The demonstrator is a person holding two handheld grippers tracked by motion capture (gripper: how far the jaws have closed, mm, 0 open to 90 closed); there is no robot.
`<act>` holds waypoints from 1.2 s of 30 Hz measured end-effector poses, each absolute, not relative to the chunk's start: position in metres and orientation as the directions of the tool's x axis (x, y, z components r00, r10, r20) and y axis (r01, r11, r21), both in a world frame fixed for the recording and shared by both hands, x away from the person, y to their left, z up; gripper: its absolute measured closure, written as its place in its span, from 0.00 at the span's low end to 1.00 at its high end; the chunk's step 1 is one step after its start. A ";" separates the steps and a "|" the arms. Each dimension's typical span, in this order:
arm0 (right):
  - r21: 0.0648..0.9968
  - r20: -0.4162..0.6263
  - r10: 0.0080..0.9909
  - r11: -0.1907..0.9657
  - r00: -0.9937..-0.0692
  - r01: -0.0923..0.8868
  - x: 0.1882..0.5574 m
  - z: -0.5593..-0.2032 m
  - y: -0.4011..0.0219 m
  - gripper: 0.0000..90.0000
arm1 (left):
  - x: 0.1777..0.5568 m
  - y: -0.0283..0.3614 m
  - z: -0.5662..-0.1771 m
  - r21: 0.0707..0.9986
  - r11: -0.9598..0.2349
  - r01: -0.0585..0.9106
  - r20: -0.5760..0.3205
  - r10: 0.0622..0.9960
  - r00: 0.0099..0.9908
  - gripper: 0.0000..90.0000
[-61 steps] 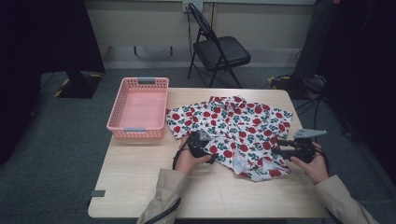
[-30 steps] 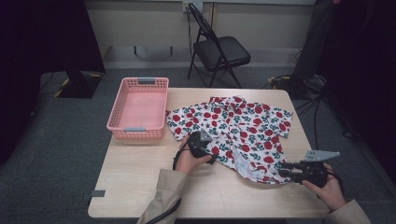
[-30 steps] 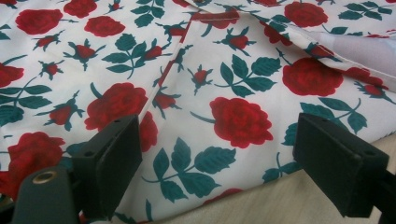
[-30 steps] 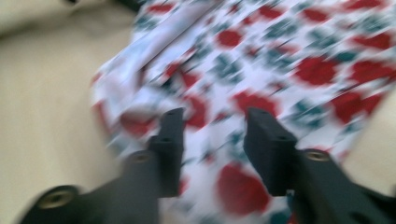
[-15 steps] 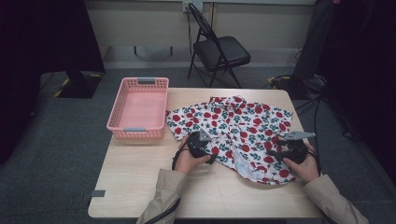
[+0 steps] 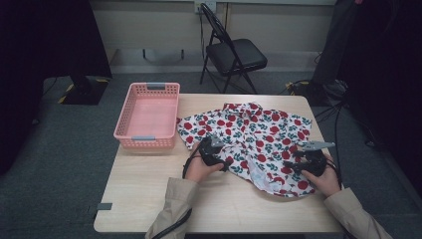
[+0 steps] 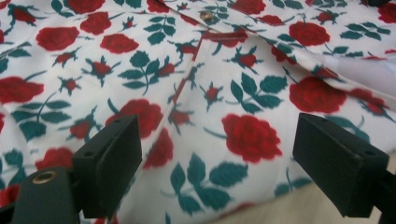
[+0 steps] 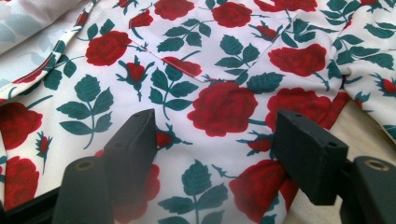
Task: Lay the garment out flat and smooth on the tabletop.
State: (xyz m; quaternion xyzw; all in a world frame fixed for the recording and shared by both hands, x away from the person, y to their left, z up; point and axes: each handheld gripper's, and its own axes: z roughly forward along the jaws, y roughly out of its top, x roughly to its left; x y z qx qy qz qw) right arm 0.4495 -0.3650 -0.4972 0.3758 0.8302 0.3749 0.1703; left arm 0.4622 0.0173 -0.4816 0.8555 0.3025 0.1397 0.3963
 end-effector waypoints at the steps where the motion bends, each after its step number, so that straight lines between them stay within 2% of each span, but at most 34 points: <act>1: 0.750 0.001 0.752 0.436 -0.660 0.497 0.450 -0.497 -0.365 0.33 | 0.465 0.013 -0.481 0.761 -0.513 0.398 0.005 0.618 0.786 0.19; 7: 0.750 0.002 0.751 0.436 -0.660 0.498 0.450 -0.497 -0.365 0.33 | 0.486 -0.011 -0.476 0.771 -0.520 0.368 0.022 0.599 0.801 0.45; 15: 0.750 0.002 0.751 0.435 -0.660 0.498 0.450 -0.497 -0.365 0.33 | 0.515 -0.033 -0.480 0.763 -0.509 0.399 -0.005 0.612 0.791 0.57; 22: 0.750 0.002 0.751 0.436 -0.660 0.498 0.450 -0.497 -0.365 0.33 | 0.518 -0.047 -0.489 0.729 -0.570 0.380 0.008 0.561 0.827 0.72; 26: 0.750 0.002 0.751 0.436 -0.660 0.498 0.450 -0.497 -0.365 0.33 | 0.517 -0.049 -0.486 0.719 -0.577 0.388 -0.007 0.553 0.833 0.91; 28: 0.750 0.002 0.751 0.436 -0.660 0.498 0.450 -0.497 -0.365 0.33 | 0.517 -0.047 -0.483 0.716 -0.575 0.396 -0.023 0.548 0.836 0.97; 36: 0.750 0.001 0.751 0.436 -0.660 0.498 0.450 -0.497 -0.365 0.33 | 0.503 -0.037 -0.467 0.749 -0.548 0.371 -0.040 0.522 0.852 0.99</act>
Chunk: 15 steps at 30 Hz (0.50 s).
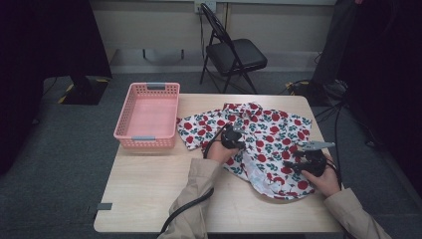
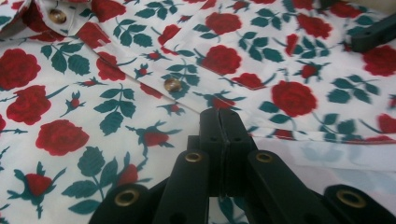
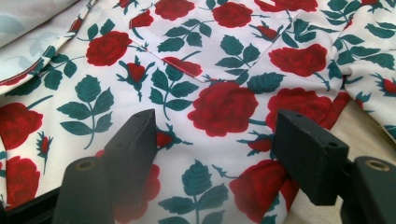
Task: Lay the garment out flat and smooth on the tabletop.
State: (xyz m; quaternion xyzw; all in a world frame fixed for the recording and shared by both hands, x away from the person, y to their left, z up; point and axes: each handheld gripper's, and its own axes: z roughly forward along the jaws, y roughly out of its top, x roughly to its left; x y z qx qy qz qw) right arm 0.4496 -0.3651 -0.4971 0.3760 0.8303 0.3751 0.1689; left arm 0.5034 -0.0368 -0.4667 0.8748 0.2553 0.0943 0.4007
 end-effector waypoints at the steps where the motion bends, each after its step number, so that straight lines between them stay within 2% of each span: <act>1: 0.750 0.002 0.751 0.436 -0.660 0.498 0.450 -0.497 -0.365 0.33 | 0.500 -0.035 -0.464 0.753 -0.547 0.366 -0.038 0.518 0.854 0.99; 15: 0.750 0.001 0.751 0.436 -0.660 0.497 0.450 -0.497 -0.365 0.33 | 0.447 -0.007 -0.443 0.802 -0.516 0.301 -0.015 0.486 0.874 0.99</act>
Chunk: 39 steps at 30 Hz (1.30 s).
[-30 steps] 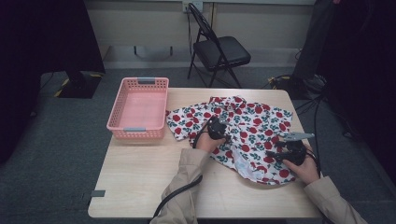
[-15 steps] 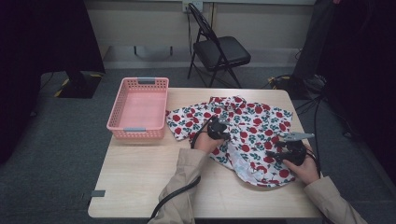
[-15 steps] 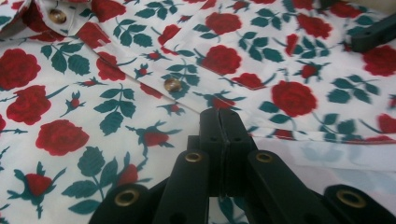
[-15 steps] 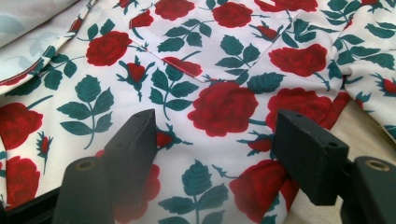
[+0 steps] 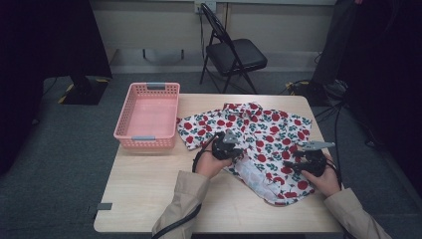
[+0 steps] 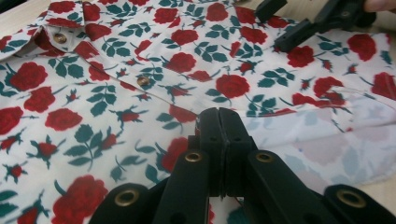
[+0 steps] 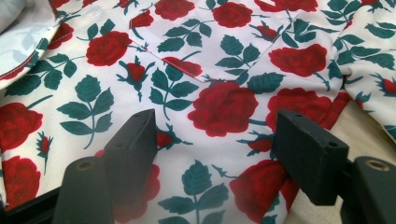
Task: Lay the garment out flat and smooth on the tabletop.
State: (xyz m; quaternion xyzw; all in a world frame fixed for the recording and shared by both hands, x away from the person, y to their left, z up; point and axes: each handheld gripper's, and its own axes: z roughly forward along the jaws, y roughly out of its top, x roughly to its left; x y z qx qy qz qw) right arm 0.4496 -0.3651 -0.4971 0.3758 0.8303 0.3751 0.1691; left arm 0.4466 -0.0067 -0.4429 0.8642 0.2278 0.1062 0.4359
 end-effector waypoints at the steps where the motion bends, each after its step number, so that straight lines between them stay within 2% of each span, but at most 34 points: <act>1: 0.750 0.001 0.751 0.436 -0.660 0.497 0.450 -0.497 -0.365 0.33 | 0.444 -0.005 -0.444 0.802 -0.517 0.301 -0.014 0.488 0.873 0.99; 23: 0.751 0.001 0.751 0.436 -0.660 0.497 0.450 -0.497 -0.365 0.33 | 0.390 0.044 -0.458 0.790 -0.544 0.282 0.034 0.498 0.866 0.99; 39: 0.750 0.001 0.751 0.436 -0.660 0.497 0.450 -0.497 -0.365 0.33 | 0.359 0.065 -0.460 0.804 -0.515 0.297 -0.002 0.498 0.867 0.98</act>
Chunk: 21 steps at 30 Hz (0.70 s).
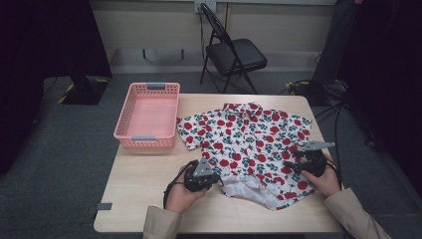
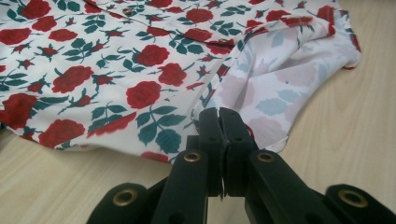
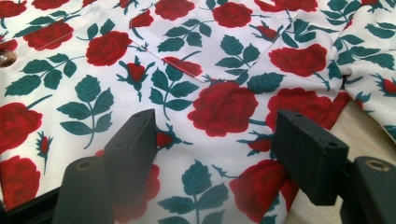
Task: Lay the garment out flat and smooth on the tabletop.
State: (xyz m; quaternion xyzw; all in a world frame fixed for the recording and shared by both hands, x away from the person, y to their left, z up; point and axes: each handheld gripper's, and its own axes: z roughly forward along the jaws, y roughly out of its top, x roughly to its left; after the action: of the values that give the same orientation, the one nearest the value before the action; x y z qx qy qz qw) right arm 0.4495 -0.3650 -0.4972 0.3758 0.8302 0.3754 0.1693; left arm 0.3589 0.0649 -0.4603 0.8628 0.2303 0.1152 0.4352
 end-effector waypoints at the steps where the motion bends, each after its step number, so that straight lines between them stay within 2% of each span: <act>1: 0.750 0.001 0.751 0.436 -0.660 0.497 0.450 -0.497 -0.365 0.33 | 0.357 0.066 -0.460 0.801 -0.520 0.298 -0.001 0.496 0.868 0.98; 19: 0.750 0.001 0.751 0.436 -0.660 0.497 0.450 -0.497 -0.365 0.33 | 0.334 0.082 -0.458 0.809 -0.495 0.317 -0.025 0.511 0.859 0.98; 20: 0.750 0.001 0.751 0.436 -0.660 0.497 0.450 -0.497 -0.365 0.33 | 0.335 0.082 -0.458 0.812 -0.495 0.309 -0.012 0.516 0.857 0.95; 21: 0.750 0.001 0.751 0.436 -0.660 0.497 0.450 -0.497 -0.365 0.33 | 0.337 0.081 -0.458 0.820 -0.486 0.302 -0.001 0.527 0.850 0.87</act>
State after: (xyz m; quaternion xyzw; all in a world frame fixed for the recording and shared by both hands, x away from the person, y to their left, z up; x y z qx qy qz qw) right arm 0.4495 -0.3650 -0.4972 0.3758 0.8302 0.3754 0.1692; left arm 0.3366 0.0807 -0.4584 0.8526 0.2433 0.1264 0.4449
